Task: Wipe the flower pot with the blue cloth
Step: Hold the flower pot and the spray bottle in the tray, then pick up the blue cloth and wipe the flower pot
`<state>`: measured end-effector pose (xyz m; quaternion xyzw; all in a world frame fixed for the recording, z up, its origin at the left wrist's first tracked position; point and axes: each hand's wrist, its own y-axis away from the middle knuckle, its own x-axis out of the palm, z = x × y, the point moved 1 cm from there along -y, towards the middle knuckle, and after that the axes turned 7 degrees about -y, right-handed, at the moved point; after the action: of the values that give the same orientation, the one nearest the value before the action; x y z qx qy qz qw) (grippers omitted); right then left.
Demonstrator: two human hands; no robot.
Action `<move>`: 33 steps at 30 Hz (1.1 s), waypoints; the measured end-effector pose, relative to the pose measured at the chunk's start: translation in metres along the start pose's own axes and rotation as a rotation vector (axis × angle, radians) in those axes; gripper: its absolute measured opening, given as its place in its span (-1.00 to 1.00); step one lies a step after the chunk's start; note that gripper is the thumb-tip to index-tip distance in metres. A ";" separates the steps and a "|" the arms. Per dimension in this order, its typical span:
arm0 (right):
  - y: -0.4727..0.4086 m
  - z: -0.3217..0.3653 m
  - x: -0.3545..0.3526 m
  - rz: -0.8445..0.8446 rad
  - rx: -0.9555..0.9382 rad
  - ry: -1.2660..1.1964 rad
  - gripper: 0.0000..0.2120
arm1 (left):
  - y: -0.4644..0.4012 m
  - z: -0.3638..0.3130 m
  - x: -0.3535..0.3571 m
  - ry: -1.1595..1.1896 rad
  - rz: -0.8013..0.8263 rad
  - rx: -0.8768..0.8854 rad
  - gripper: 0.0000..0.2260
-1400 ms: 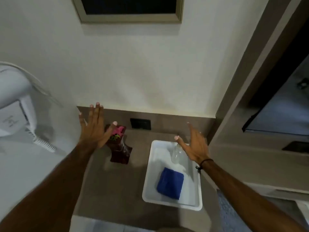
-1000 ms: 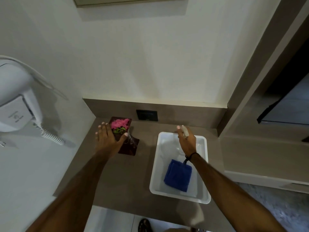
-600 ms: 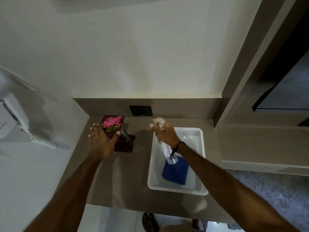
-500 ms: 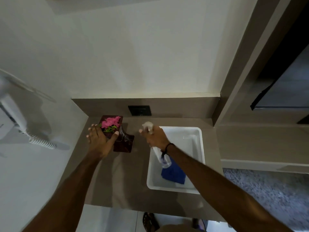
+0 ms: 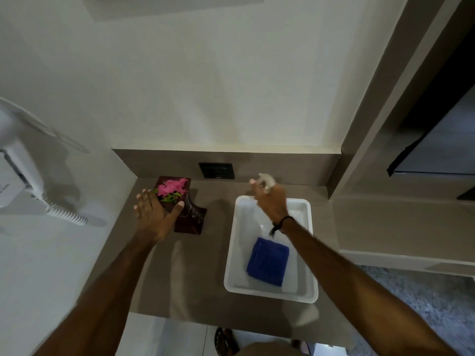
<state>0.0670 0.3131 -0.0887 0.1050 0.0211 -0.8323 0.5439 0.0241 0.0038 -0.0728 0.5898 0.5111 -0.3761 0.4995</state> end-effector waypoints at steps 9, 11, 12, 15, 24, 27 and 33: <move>0.006 -0.041 -0.050 -0.089 0.055 0.011 -0.72 | -0.001 0.000 0.001 0.014 -0.029 -0.009 0.06; 0.008 -0.041 -0.052 -0.085 0.064 0.042 -0.76 | -0.001 0.000 0.000 0.011 -0.047 -0.010 0.06; 0.008 -0.042 -0.054 -0.063 0.080 0.071 -0.69 | 0.000 0.000 0.000 0.012 -0.054 -0.012 0.06; 0.023 -0.055 -0.062 -0.075 0.220 0.049 -0.27 | 0.002 -0.003 0.001 0.012 -0.050 -0.032 0.07; 0.099 -0.110 -0.043 0.367 0.271 0.726 -0.19 | -0.001 -0.005 -0.004 0.055 -0.030 -0.060 0.08; 0.083 -0.100 -0.038 0.483 0.324 0.799 -0.26 | -0.007 -0.004 -0.006 0.085 -0.017 -0.087 0.05; 0.070 -0.093 -0.032 0.666 0.596 0.578 -0.37 | -0.014 -0.001 -0.009 0.134 0.028 -0.132 0.06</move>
<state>0.1572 0.3274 -0.1680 0.4811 -0.1020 -0.5215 0.6973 0.0083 0.0022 -0.0674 0.5864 0.5588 -0.2941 0.5073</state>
